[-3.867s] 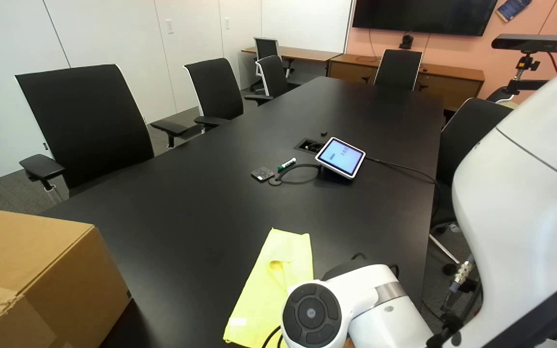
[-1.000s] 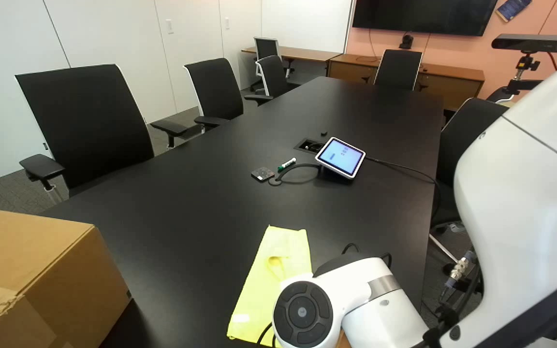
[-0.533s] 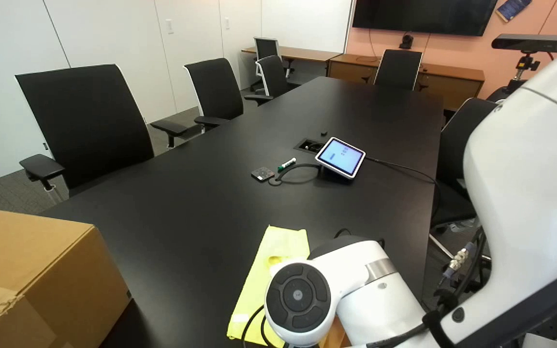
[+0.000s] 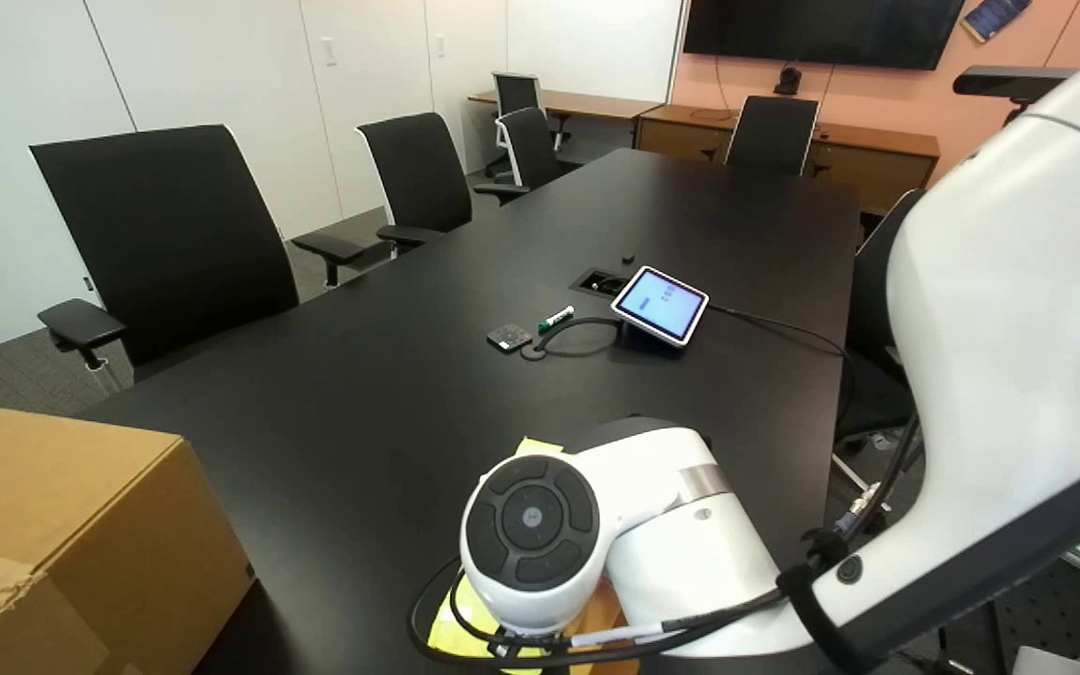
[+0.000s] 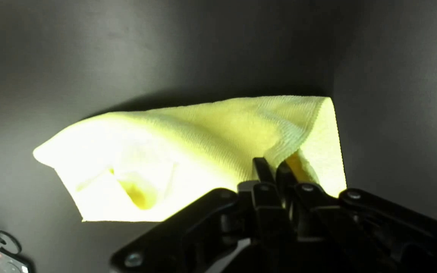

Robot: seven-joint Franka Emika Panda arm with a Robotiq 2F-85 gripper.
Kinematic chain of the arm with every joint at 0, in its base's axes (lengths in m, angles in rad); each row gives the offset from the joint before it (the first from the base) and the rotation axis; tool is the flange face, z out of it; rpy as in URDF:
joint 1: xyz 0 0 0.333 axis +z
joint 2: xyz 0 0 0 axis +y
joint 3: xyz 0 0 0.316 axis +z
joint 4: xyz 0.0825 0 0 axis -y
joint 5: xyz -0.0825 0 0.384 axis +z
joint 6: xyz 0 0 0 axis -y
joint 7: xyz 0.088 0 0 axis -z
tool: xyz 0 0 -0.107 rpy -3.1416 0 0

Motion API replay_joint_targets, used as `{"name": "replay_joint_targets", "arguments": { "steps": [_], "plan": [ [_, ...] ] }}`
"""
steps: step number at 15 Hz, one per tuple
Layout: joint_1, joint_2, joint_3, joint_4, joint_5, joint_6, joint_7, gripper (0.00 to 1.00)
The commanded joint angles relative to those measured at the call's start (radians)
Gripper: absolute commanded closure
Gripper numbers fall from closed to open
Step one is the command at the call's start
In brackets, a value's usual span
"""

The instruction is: Fold the cloth

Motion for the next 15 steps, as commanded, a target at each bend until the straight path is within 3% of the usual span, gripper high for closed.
{"name": "replay_joint_targets", "arguments": {
  "steps": [1,13,14,15],
  "plan": [
    [-0.032,0.087,0.013,0.155,0.010,-0.048,-0.015,0.93],
    [-0.115,0.391,0.064,0.652,0.080,-0.243,-0.087,0.94],
    [-0.125,0.403,0.077,0.678,0.096,-0.256,-0.102,0.87],
    [-0.131,0.414,0.085,0.703,0.109,-0.265,-0.114,0.67]
  ]
}}
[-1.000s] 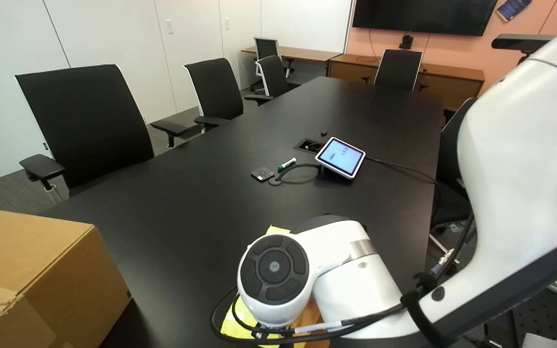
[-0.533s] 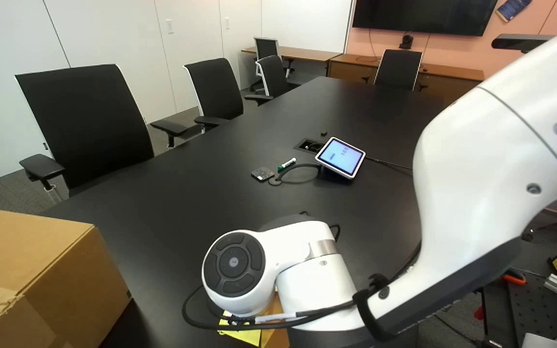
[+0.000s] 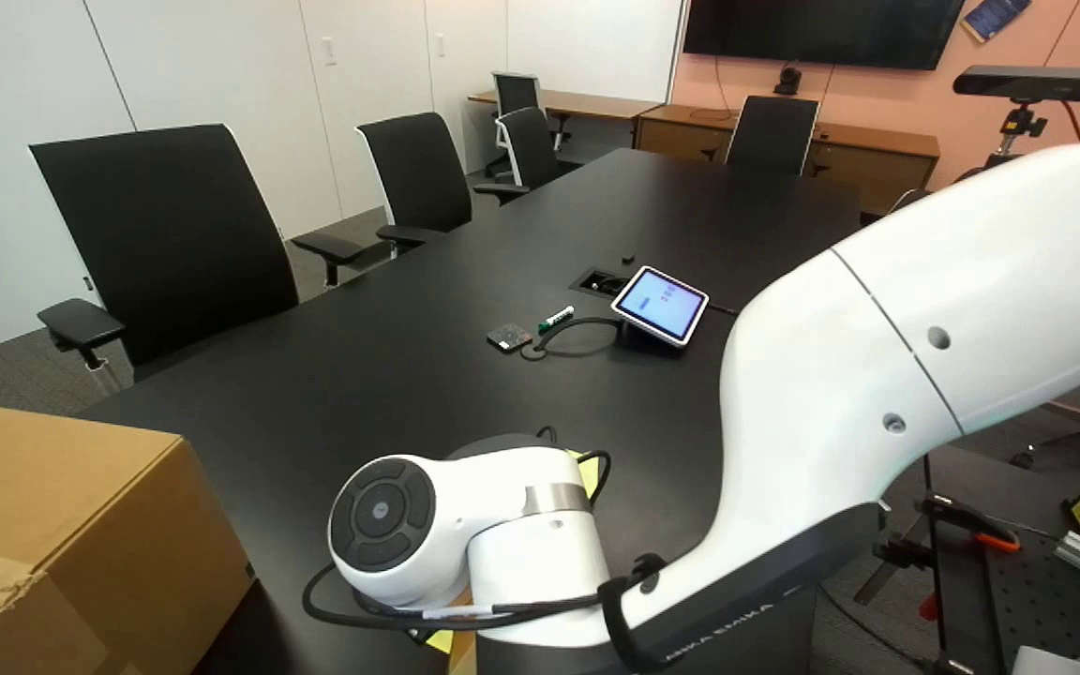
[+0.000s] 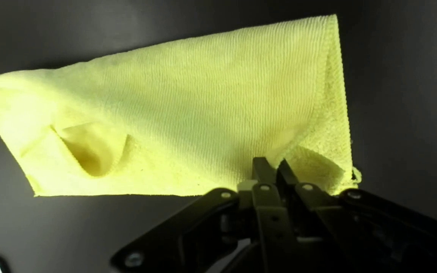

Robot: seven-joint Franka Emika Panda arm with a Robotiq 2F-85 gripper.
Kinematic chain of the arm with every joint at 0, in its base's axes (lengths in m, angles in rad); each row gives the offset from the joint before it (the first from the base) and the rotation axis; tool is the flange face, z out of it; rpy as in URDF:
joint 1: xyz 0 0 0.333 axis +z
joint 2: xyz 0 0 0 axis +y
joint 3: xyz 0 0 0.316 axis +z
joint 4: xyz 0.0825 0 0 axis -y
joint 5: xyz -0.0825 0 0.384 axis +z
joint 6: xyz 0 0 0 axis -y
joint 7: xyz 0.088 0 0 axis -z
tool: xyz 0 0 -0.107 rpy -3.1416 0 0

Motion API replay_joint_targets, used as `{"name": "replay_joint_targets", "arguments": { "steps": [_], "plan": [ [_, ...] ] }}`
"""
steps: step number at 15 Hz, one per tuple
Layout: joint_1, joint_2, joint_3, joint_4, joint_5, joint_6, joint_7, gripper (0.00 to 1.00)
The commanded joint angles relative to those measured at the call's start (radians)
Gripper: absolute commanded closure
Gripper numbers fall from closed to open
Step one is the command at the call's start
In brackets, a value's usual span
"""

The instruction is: Fold the cloth

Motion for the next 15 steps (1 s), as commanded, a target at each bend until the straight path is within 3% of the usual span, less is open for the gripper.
{"name": "replay_joint_targets", "arguments": {
  "steps": [1,4,7,9,15],
  "plan": [
    [-0.036,0.073,0.042,0.163,0.056,-0.073,-0.073,0.61],
    [-0.062,0.058,0.075,0.183,0.101,-0.107,-0.125,0.38],
    [-0.111,-0.030,0.123,0.098,0.137,-0.111,-0.178,0.16],
    [-0.160,-0.138,0.158,-0.025,0.178,-0.127,-0.220,0.02],
    [-0.292,-0.388,0.220,-0.299,0.341,-0.202,-0.326,0.00]
  ]
}}
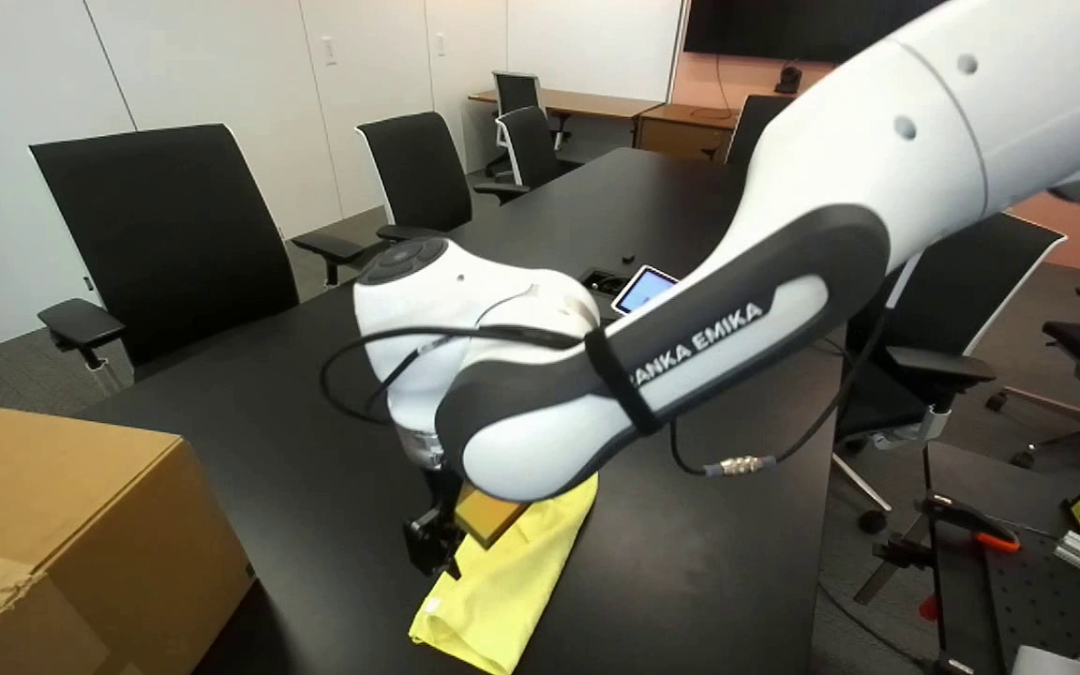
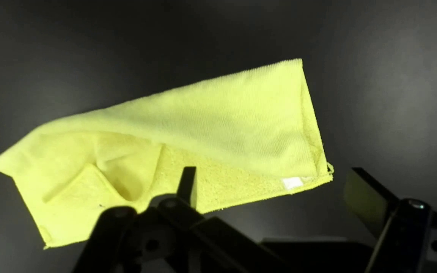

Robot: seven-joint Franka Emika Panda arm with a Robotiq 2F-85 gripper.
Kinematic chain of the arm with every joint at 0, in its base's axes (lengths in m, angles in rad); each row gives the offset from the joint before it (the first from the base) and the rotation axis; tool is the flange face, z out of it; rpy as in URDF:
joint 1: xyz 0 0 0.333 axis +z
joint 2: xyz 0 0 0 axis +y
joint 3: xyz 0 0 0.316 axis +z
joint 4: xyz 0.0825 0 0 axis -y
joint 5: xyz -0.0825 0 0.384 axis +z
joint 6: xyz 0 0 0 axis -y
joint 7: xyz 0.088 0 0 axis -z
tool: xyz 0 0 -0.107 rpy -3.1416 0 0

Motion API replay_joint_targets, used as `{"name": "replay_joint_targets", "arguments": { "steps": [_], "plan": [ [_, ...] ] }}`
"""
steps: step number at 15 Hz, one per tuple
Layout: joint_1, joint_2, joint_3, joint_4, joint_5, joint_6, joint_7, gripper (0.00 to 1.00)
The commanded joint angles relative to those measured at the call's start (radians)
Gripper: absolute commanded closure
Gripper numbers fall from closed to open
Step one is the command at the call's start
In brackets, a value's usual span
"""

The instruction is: Fold the cloth

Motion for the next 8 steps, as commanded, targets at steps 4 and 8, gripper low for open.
{"name": "replay_joint_targets", "arguments": {
  "steps": [4,8],
  "plan": [
    [-0.103,-0.345,0.034,-0.376,0.160,-0.074,-0.156,0.00],
    [-0.144,-0.535,0.035,-0.567,0.188,-0.115,-0.271,0.00]
  ]
}}
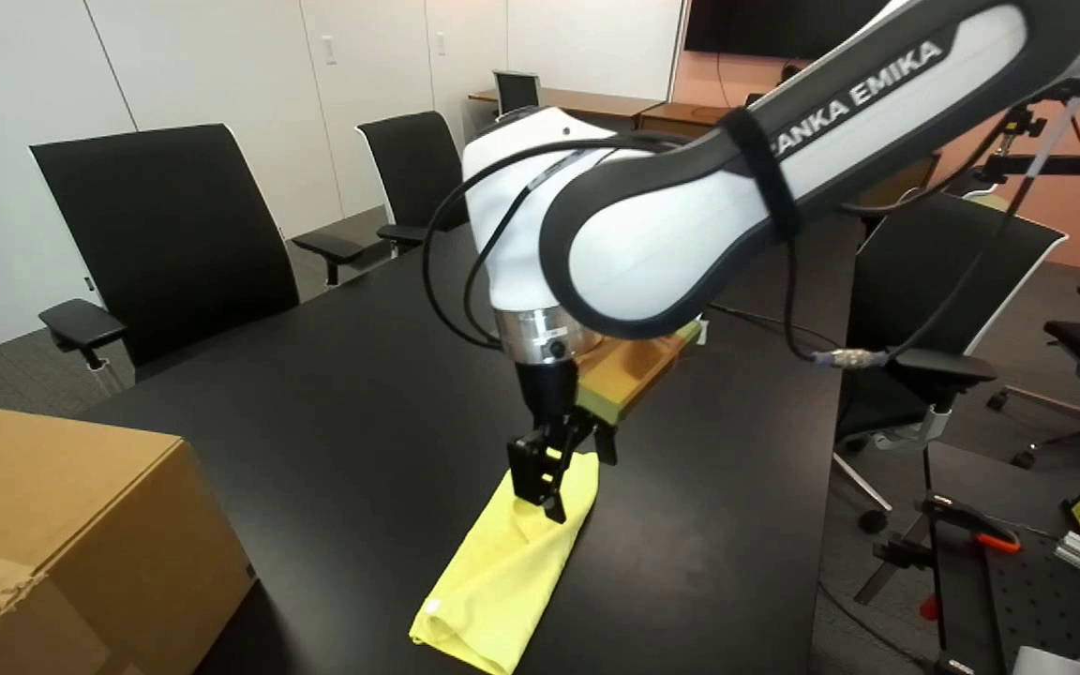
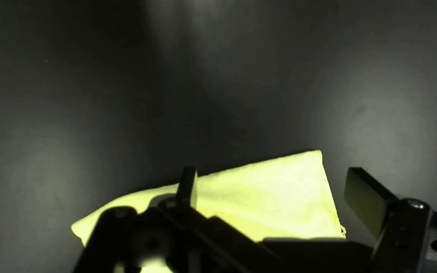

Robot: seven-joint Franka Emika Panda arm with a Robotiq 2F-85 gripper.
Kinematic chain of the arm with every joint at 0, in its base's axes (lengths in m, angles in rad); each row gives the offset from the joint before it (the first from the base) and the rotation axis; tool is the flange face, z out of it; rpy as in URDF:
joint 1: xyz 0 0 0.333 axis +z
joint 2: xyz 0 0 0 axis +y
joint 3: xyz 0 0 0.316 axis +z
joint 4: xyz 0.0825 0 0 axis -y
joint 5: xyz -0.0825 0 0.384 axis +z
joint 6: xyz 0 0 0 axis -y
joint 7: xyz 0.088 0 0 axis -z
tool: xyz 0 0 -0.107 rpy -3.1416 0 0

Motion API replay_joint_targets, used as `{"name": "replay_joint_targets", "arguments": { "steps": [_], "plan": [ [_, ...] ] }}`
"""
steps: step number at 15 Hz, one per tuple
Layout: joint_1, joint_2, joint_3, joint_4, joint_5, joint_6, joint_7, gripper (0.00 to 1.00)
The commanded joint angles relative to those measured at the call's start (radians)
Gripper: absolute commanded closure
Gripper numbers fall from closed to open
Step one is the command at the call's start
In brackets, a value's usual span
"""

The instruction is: Fold the cloth

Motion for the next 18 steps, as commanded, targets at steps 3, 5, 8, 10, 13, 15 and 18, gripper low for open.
{"name": "replay_joint_targets", "arguments": {
  "steps": [3,5,8,10,13,15,18],
  "plan": [
    [-0.073,-0.325,0.016,-0.321,0.037,-0.062,-0.186,0.00],
    [-0.093,-0.427,0.011,-0.407,0.030,-0.093,-0.243,0.00],
    [-0.131,-0.584,0.001,-0.527,0.029,-0.144,-0.342,0.00],
    [-0.154,-0.683,-0.012,-0.582,0.019,-0.195,-0.397,0.00],
    [-0.182,-0.794,-0.035,-0.648,-0.013,-0.175,-0.474,0.00],
    [-0.198,-0.839,-0.059,-0.674,0.006,-0.137,-0.521,0.00],
    [-0.201,-0.811,-0.064,-0.641,0.010,-0.153,-0.505,0.00]
  ]
}}
